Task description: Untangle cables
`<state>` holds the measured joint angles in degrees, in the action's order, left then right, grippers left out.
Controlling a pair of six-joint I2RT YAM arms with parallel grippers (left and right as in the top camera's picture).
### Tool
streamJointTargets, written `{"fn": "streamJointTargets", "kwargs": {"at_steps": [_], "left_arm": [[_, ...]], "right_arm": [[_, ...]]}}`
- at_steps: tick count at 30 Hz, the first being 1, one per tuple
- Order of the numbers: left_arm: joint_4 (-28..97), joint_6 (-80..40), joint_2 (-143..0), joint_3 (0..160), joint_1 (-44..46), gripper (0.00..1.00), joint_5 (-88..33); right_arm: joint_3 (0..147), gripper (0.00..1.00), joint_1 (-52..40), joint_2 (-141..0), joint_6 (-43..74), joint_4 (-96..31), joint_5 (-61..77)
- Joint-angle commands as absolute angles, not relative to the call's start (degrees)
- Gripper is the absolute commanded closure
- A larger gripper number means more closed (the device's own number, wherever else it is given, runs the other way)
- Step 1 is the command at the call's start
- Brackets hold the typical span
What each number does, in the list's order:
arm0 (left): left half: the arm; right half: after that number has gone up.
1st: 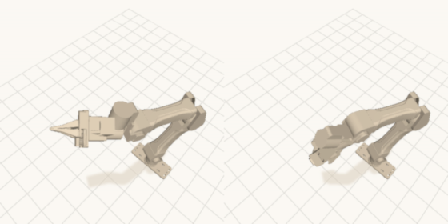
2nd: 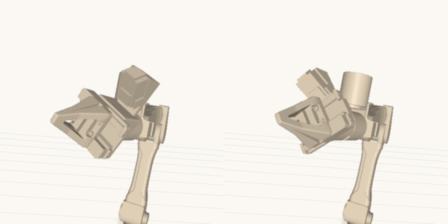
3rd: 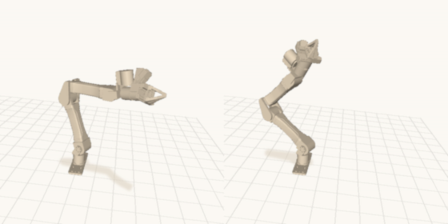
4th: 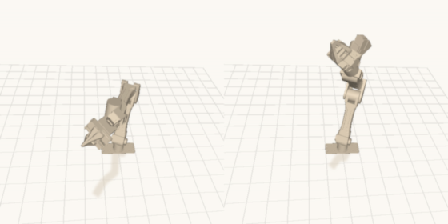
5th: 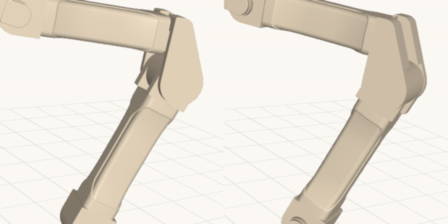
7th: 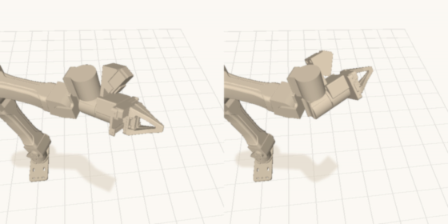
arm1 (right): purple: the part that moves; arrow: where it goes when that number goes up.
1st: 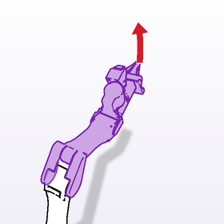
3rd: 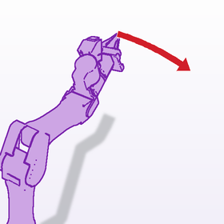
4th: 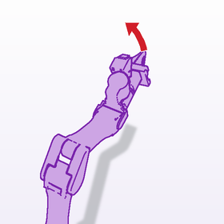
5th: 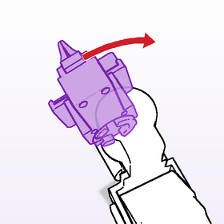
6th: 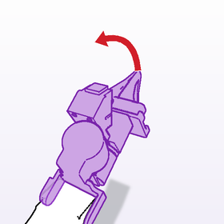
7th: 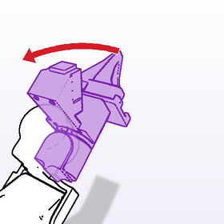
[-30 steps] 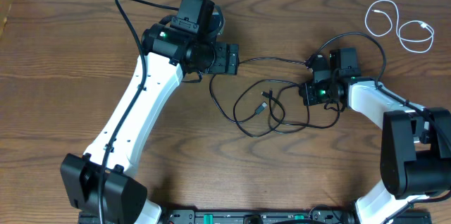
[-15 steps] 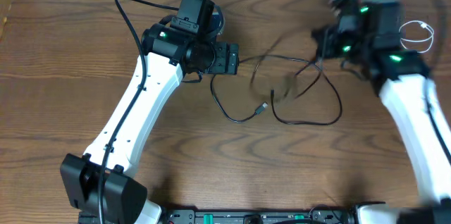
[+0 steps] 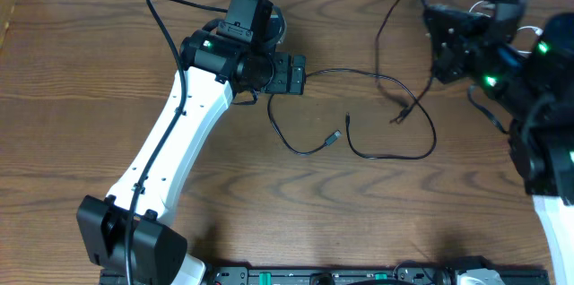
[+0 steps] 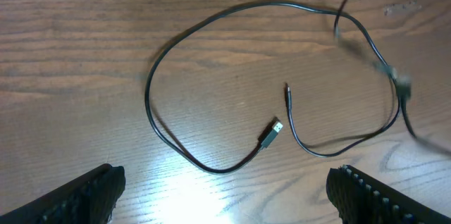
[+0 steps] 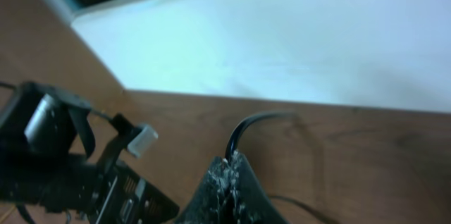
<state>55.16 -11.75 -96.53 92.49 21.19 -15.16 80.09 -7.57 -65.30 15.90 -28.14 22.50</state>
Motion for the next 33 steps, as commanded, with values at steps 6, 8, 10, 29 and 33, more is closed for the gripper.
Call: {"fn": "streamJointTargets", "kwargs": {"at_steps": [6, 8, 10, 29, 33], "left_arm": [[55.2, -11.2, -95.8, 92.8, 20.9, 0.04, -15.7], [55.2, -11.2, -95.8, 92.8, 20.9, 0.04, -15.7], [55.2, -11.2, -95.8, 92.8, 20.9, 0.04, -15.6], [57.6, -6.6, -95.9, 92.8, 21.0, 0.06, -20.1], [60.1, 2.2, -97.3, 92.7, 22.2, 0.07, -27.9]], "right_arm": [[95.6, 0.99, -0.7, -68.5, 13.5, -35.7, 12.0], [100.3, 0.99, 2.5, -71.1, 13.0, -38.0, 11.7], [106.3, 0.99, 7.5, -75.0, 13.0, -40.5, 11.7], [114.5, 0.54, 13.8, -92.8, 2.1, -73.4, 21.4], [114.4, 0.47, 12.7, -96.4, 0.3, -77.0, 21.4]]}}
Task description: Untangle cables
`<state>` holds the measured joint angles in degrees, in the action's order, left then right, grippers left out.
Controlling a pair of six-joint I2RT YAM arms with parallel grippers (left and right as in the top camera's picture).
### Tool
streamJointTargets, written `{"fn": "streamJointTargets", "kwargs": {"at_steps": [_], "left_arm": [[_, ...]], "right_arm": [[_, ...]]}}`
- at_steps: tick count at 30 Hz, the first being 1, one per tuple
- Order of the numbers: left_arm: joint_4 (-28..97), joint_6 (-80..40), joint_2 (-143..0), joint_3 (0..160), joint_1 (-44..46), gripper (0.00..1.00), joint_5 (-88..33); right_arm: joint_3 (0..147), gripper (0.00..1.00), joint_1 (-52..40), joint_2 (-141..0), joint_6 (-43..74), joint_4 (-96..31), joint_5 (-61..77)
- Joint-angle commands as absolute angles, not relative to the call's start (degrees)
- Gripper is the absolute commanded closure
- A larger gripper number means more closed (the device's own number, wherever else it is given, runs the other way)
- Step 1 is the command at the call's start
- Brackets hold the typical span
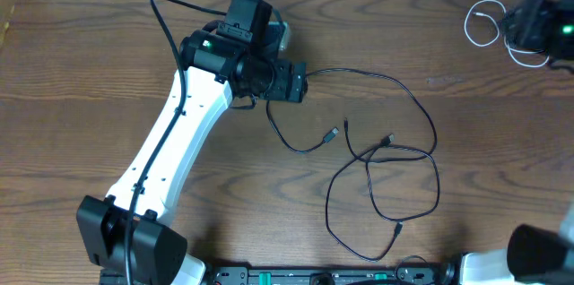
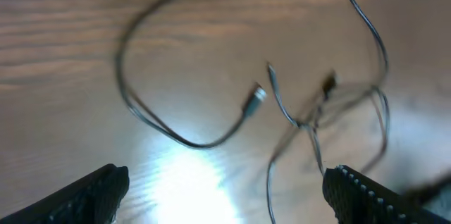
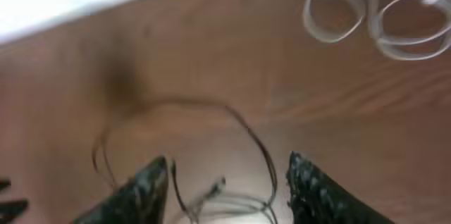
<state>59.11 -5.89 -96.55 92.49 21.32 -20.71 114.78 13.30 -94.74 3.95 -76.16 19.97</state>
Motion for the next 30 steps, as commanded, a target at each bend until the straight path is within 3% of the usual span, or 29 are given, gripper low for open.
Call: {"fn": "streamJointTargets", "kwargs": {"at_steps": [1, 8, 18, 30], "left_arm": [[60.4, 4.4, -98.1, 92.6, 22.9, 0.07, -29.1], [60.1, 17.0, -107.4, 91.8, 30.5, 0.12, -39.7], [51.8, 16.9, -119.7, 91.8, 38.4, 0.21, -39.7], [44.3, 16.5, -124.7, 91.8, 43.7, 0.37, -38.2]], "right_arm": [[114.4, 0.46, 12.7, -97.1, 0.1, -77.2, 21.4], [114.4, 0.42, 12.8, -99.7, 0.1, -77.6, 20.9], [114.4, 0.41, 12.8, -99.8, -0.4, -78.3, 19.6], [114.4, 0.42, 12.8, -99.8, -0.5, -78.6, 19.6]]}}
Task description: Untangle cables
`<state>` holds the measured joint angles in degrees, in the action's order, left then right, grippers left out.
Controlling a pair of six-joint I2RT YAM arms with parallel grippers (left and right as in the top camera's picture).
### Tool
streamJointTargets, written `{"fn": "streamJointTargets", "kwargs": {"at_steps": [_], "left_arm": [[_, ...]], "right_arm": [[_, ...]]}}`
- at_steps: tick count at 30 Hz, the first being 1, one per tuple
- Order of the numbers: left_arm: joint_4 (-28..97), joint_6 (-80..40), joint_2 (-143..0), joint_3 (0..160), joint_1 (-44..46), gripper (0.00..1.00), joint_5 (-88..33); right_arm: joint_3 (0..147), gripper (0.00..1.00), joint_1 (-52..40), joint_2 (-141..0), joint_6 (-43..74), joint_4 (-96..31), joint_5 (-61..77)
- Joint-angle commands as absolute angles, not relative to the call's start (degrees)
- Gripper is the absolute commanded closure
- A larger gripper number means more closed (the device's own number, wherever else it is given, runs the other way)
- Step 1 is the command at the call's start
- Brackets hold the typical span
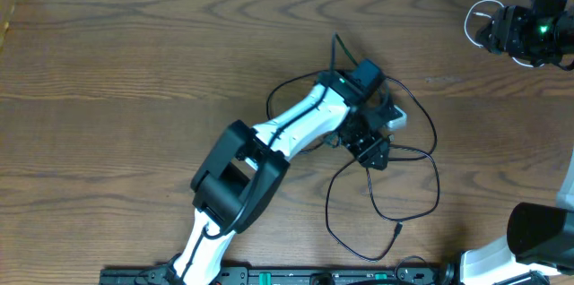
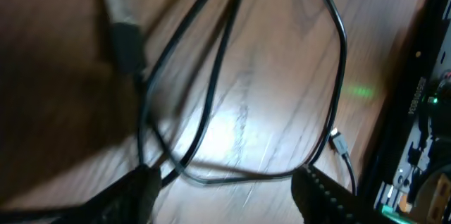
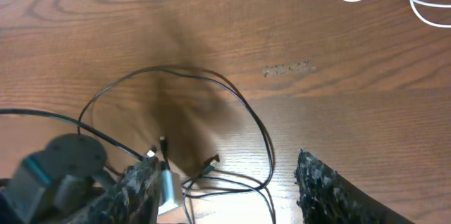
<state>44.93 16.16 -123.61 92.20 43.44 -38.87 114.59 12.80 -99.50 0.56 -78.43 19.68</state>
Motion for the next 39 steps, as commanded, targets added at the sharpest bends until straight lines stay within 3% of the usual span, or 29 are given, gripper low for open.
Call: {"fn": "streamJointTargets", "kwargs": {"at_steps": [1, 6, 15, 25, 39], "left_arm": [[44.0, 16.0, -124.7, 91.8, 43.7, 0.38, -37.4], [42.2, 14.9, -124.7, 91.8, 43.7, 0.39, -31.9], [39.4, 14.9, -126.3, 91.7, 43.7, 0.52, -30.1], [39.0, 14.9, -126.4, 91.0, 43.7, 0.59, -22.6], [38.9, 14.9, -129.2, 89.2, 43.8, 0.69, -22.4]], "right_arm": [[114.4, 0.42, 12.8, -99.8, -0.5, -78.6, 19.6], [114.4, 0.42, 12.7, -99.8, -0.5, -78.7, 19.6], [114.4, 0.42, 12.7, -99.8, -0.5, -79.1, 19.6], [114.4, 0.42, 12.7, -99.8, -0.5, -79.3, 19.6], [114.4, 0.43, 12.7, -99.8, -0.6, -79.4, 19.6]]}}
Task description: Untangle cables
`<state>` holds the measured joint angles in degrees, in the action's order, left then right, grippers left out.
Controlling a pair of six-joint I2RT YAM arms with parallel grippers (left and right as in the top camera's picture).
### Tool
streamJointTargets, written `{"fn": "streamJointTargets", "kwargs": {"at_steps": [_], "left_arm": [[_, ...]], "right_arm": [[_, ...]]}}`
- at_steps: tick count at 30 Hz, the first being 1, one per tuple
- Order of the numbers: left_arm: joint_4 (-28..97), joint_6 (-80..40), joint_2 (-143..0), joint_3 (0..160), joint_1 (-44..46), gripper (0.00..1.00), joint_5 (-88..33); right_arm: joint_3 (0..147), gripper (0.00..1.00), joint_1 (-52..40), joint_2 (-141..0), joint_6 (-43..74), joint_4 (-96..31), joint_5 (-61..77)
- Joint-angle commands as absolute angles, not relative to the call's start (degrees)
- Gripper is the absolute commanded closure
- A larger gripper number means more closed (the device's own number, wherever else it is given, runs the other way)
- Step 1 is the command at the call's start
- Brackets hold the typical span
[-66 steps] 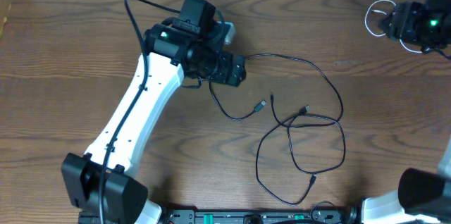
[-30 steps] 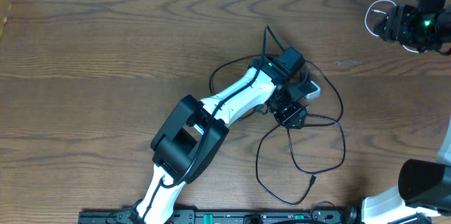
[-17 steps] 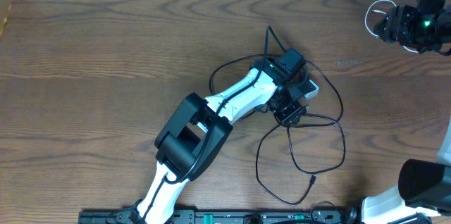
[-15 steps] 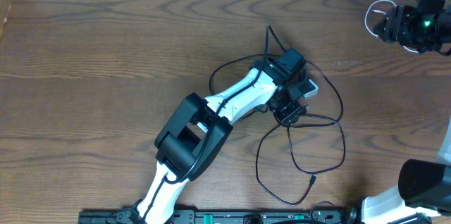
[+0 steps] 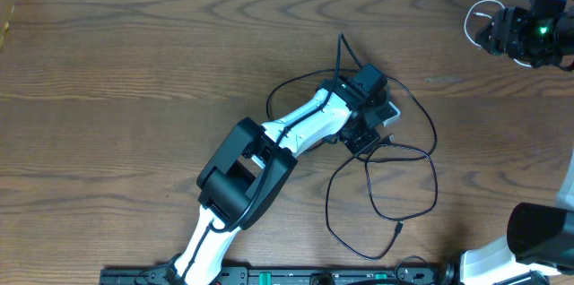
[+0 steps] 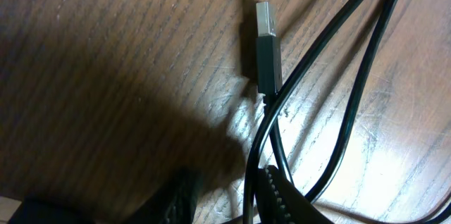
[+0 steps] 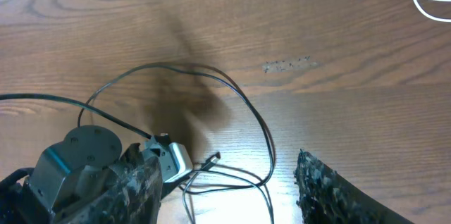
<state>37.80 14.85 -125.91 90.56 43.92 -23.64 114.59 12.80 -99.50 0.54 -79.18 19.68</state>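
Two thin black cables lie crossed mid-table: one arcs over the top [image 5: 429,124], the other loops toward the front edge [image 5: 327,204]. My left gripper [image 5: 363,142] is down at their crossing. In the left wrist view a black USB plug [image 6: 268,55] lies just ahead, and its cable [image 6: 254,160] runs between my narrowly parted fingers [image 6: 282,199], close to the right one; the left gripper [image 6: 225,199] is open. My right gripper [image 7: 225,189] hangs open and empty, high at the far right, looking down on the tangle [image 7: 261,132].
A coiled white cable [image 5: 473,25] lies at the far right corner beside the right arm, also seen as white cable loops in the right wrist view. The wooden table [image 5: 134,70] spreads to the left. The left arm's white links cross the middle.
My left gripper has dropped closer to the table by the USB plug, and its fingers have narrowed around the plug's cable. The right arm has not moved.
At first my left gripper hovered open at the upper left over one cable while the right was shut on a second cable, lifted. Then that cable lay in loops across the first, right gripper open. The left arm then stood at the crossing and is now around one strand.
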Motion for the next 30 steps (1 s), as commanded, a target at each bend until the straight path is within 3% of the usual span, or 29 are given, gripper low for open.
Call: {"fn": "streamJointTargets", "kwargs": {"at_steps": [1, 13, 15, 17, 22, 30], "left_arm": [[39.2, 14.8, -129.2, 89.1, 43.8, 0.69, -22.4], [37.2, 7.6, -129.3, 84.9, 46.0, 0.73, -17.8], [36.9, 7.1, -129.3, 84.7, 46.7, 0.78, -16.3], [36.5, 5.2, -129.3, 84.7, 47.2, 0.92, -13.5], [38.2, 0.4, -128.0, 86.5, 46.2, 0.93, -10.3], [39.4, -0.8, -106.4, 90.7, 41.9, 0.93, -10.9]], "right_arm": [[114.4, 0.42, 12.7, -99.8, -0.6, -79.4, 19.4], [114.4, 0.41, 12.7, -99.8, -1.0, -79.9, 18.5], [114.4, 0.41, 12.7, -99.8, -1.0, -80.0, 18.5], [114.4, 0.41, 12.7, -99.8, -1.0, -80.4, 18.5], [114.4, 0.41, 12.7, -99.8, -1.0, -81.0, 18.5], [114.4, 0.40, 12.6, -99.8, -1.0, -81.0, 18.6]]}}
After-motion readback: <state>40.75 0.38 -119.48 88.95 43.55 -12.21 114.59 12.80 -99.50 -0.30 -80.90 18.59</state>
